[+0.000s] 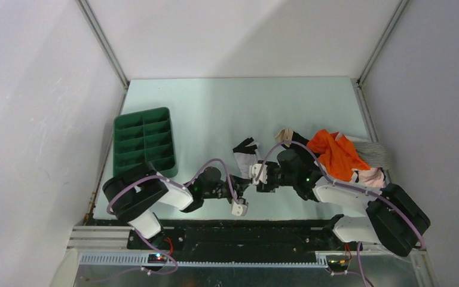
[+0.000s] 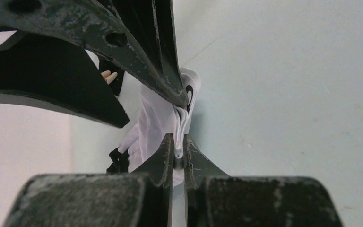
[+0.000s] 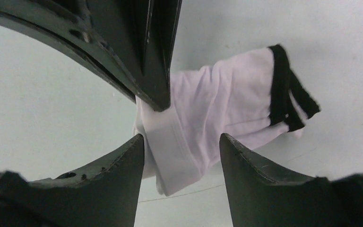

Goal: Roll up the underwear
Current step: Roll the underwear to the center of the board.

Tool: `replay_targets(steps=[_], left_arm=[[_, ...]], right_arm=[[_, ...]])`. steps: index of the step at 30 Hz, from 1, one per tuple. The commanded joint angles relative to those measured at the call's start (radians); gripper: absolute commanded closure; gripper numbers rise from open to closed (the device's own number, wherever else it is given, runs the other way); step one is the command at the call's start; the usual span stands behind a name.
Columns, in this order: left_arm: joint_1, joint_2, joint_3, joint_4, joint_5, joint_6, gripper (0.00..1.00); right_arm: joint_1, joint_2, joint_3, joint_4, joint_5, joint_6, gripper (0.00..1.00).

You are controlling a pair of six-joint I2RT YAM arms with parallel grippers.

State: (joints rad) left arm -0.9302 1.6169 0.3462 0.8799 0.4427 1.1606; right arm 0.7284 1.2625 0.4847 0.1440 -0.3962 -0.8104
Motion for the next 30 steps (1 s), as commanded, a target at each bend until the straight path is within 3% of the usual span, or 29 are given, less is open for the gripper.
replay_targets(steps=[1,9,14,21,30], left_arm=[[-0.027,-0.060,-0.013,0.061,-0.012,-0.112,1.00],[-0.064,-0.109,-0.004,-0.012,-0.039,-0.355,1.00],[-0.064,-0.047,-0.041,0.119,-0.104,-0.432,1.00],[-0.064,-0.025,-0.056,0.187,-0.140,-0.555,1.00],[-0.065,-0.050,-0.094,0.212,-0.176,-0.602,1.00]], right_arm=[[0.048,-0.087,0.000,0.022,-0.011,-0.062,0.37],[0.106,-0.196,-0.015,-0.129,0.002,0.006,0.30],[0.126,-0.179,-0.017,-0.227,0.019,0.006,0.25],[0.192,-0.131,-0.043,-0.161,0.131,0.035,0.29],[0.261,-0.049,-0.035,-0.064,0.275,0.074,0.35]])
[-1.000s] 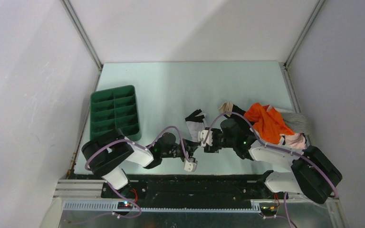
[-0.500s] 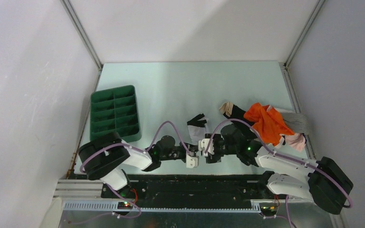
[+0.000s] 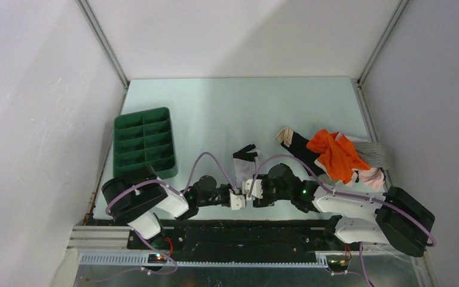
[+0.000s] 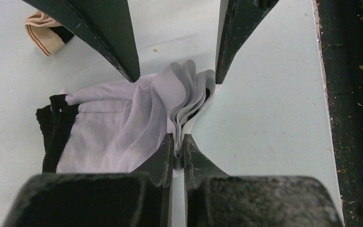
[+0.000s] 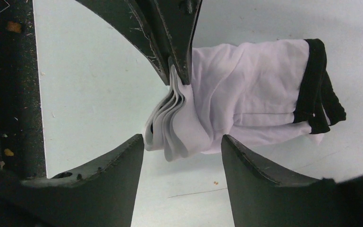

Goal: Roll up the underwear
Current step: Roll the underwear to the center of the board.

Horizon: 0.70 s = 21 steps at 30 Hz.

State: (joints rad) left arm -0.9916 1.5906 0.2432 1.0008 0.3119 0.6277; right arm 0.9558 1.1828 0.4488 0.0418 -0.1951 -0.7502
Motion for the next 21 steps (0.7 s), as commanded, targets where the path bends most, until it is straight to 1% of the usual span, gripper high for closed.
replay_targets(steps=[1,3,5,8,10,12,16,19,21], left_arm=[[-0.003,-0.024,0.009,0.094,-0.058,-0.084,1.00],[-0.002,-0.025,0.008,0.093,-0.067,-0.106,1.00],[-0.002,-0.024,0.005,0.096,-0.065,-0.123,1.00],[-0.003,-0.024,-0.003,0.115,-0.077,-0.156,1.00],[-0.003,-0.023,-0.015,0.130,-0.078,-0.163,1.00],[-0.003,-0.021,-0.028,0.149,-0.076,-0.169,1.00],[-0.003,-0.027,-0.054,0.179,-0.075,-0.179,1.00],[-0.002,-0.036,-0.064,0.179,-0.079,-0.190,1.00],[-0.002,-0.039,-0.067,0.180,-0.079,-0.196,1.00]], right_arm=[[0.037,0.030,0.004,0.031,0.073,0.018,0.36],[0.037,0.018,0.016,0.008,0.059,0.039,0.36],[0.026,-0.033,0.032,-0.003,0.037,0.116,0.35],[-0.026,-0.159,0.014,0.037,-0.159,0.310,0.34],[0.005,-0.217,-0.024,0.114,-0.182,0.370,0.30],[0.047,-0.187,-0.043,0.148,-0.164,0.382,0.28],[0.053,-0.088,-0.053,0.202,-0.083,0.322,0.28],[0.049,-0.037,-0.054,0.221,-0.069,0.251,0.28],[0.046,0.000,-0.054,0.241,-0.038,0.232,0.28]])
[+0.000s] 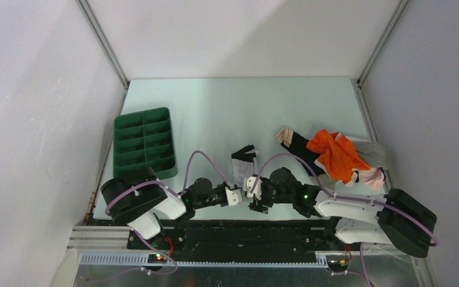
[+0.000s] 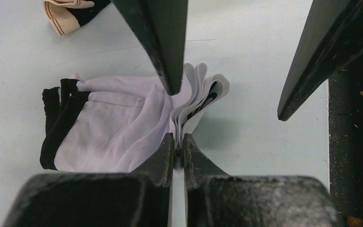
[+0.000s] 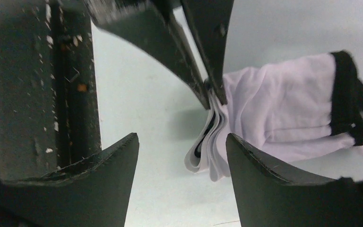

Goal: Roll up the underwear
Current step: Roll the underwear to the center of the board.

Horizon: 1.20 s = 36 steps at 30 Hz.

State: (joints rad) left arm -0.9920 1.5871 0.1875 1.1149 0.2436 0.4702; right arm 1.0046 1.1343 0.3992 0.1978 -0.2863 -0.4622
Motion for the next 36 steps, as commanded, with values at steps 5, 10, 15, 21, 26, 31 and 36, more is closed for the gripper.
replay_targets(steps=[5,10,15,21,26,31,36], left_arm=[[-0.002,-0.043,-0.013,0.069,-0.024,-0.052,1.00],[-0.002,-0.048,-0.019,0.070,-0.030,-0.055,1.00],[-0.002,-0.054,-0.025,0.077,-0.052,-0.059,1.00],[-0.002,-0.068,-0.036,0.076,-0.072,-0.074,1.00],[-0.003,-0.078,-0.044,0.068,-0.100,-0.086,1.00],[-0.001,-0.090,-0.043,0.041,-0.117,-0.096,1.00],[0.053,-0.116,-0.007,-0.074,-0.158,-0.177,1.00]], right_arm=[[0.001,0.086,-0.004,0.114,0.082,-0.051,0.28],[0.003,0.109,-0.008,0.133,0.092,-0.046,0.31],[0.001,0.152,-0.008,0.160,0.082,-0.055,0.35],[-0.004,0.233,-0.007,0.208,0.075,-0.050,0.41],[-0.004,0.294,-0.008,0.250,0.079,-0.060,0.44],[-0.030,0.319,-0.001,0.264,0.081,-0.056,0.56],[-0.105,0.313,0.070,0.095,-0.031,0.009,0.79]])
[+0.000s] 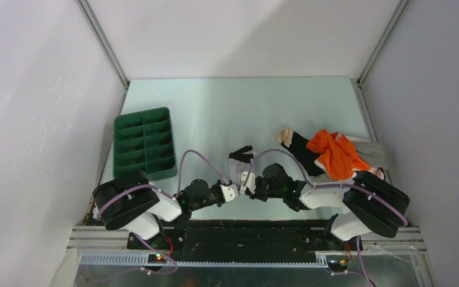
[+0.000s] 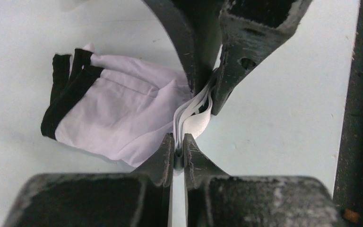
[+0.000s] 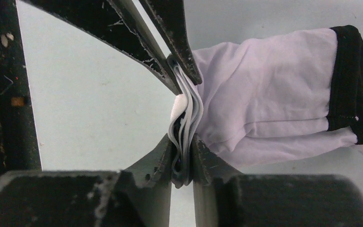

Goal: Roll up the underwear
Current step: Roll the underwear to the center of the board.

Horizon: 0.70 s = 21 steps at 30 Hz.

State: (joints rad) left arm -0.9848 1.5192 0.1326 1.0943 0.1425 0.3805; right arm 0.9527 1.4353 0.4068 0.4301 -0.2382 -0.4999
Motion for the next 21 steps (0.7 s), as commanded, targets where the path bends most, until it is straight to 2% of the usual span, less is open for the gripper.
replay_targets(steps=[1,4,6,7,8,12,16,21], left_arm=[[0.062,-0.067,0.075,-0.133,-0.038,-0.135,1.00],[0.180,-0.082,0.157,-0.323,0.033,-0.292,1.00],[0.246,-0.077,0.215,-0.441,0.143,-0.358,1.00],[0.262,-0.072,0.241,-0.498,0.167,-0.380,1.00],[0.284,-0.072,0.260,-0.524,0.203,-0.410,1.00],[0.315,-0.079,0.286,-0.617,0.289,-0.459,1.00],[0.354,-0.055,0.325,-0.721,0.380,-0.535,1.00],[0.389,-0.041,0.343,-0.780,0.423,-0.538,1.00]], right_arm=[[-0.087,0.007,0.092,-0.195,-0.146,0.069,0.81],[-0.155,0.025,0.164,-0.314,-0.279,0.177,0.85],[-0.190,0.064,0.210,-0.372,-0.373,0.235,0.89],[-0.212,0.074,0.215,-0.390,-0.394,0.255,0.99],[-0.223,0.097,0.219,-0.394,-0.441,0.292,1.00],[-0.288,0.168,0.243,-0.418,-0.590,0.363,1.00],[-0.343,0.287,0.351,-0.586,-0.706,0.380,1.00],[-0.409,0.456,0.480,-0.699,-0.792,0.405,1.00]])
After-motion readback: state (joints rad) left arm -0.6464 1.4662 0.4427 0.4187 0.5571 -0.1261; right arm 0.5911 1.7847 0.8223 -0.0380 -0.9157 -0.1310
